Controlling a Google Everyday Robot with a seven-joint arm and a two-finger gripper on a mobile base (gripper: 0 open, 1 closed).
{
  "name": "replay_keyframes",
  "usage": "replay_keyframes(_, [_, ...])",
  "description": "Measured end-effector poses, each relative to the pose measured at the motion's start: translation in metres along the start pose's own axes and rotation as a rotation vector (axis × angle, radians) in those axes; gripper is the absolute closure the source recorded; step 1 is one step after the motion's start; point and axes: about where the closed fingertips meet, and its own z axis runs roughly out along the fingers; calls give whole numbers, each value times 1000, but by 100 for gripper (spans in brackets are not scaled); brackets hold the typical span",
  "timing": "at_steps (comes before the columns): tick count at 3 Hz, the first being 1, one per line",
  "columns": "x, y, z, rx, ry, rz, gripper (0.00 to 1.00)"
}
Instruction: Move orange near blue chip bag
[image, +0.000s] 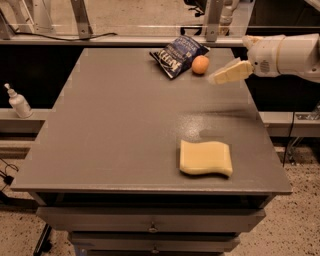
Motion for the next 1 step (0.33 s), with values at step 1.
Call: replay_keyframes(1, [0, 0, 0, 0, 0, 0, 0])
